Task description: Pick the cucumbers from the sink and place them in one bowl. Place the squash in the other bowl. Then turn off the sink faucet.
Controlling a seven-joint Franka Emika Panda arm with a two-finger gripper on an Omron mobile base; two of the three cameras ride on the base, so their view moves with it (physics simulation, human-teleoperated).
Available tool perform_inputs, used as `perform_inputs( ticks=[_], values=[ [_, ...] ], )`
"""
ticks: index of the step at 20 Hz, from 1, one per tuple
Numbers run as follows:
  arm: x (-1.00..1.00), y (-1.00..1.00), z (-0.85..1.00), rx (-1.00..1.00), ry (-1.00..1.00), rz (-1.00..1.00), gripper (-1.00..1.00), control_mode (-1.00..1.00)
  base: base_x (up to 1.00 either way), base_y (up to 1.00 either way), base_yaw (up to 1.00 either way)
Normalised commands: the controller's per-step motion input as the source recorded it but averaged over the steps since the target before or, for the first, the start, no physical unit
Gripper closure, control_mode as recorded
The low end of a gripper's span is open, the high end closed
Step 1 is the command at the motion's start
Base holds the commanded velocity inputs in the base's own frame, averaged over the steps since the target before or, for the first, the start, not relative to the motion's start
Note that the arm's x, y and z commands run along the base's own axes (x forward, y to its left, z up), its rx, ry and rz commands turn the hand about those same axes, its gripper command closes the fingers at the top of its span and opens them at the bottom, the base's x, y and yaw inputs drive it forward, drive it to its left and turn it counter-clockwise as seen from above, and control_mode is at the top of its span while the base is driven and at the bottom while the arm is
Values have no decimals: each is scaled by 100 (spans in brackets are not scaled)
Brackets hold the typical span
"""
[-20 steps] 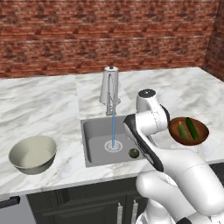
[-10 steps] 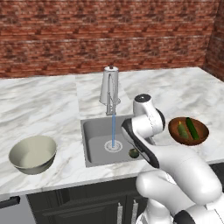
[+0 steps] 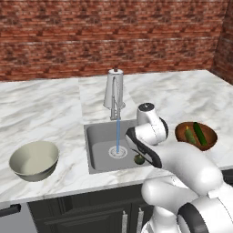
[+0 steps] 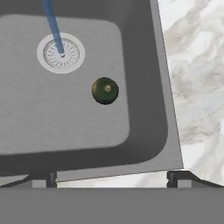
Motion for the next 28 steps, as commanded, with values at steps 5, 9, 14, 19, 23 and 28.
perform_inputs(
  ticks=[5, 9, 14, 19, 23, 28],
  values=[
    [27, 0, -19, 1, -1, -5, -100, -100, 0, 0, 0],
    [19, 0, -17, 0, -1, -5, -100, -100, 0, 0, 0],
    [11, -2, -19, 0, 0, -5, -100, -100, 0, 0, 0],
    [5, -6, -19, 0, 0, -2, -100, -100, 0, 0, 0],
    [1, -8, -23, 0, 0, -1, -100, -100, 0, 0, 0],
    [1, -1, -28, 0, 0, -1, -100, -100, 0, 0, 0]
  ],
)
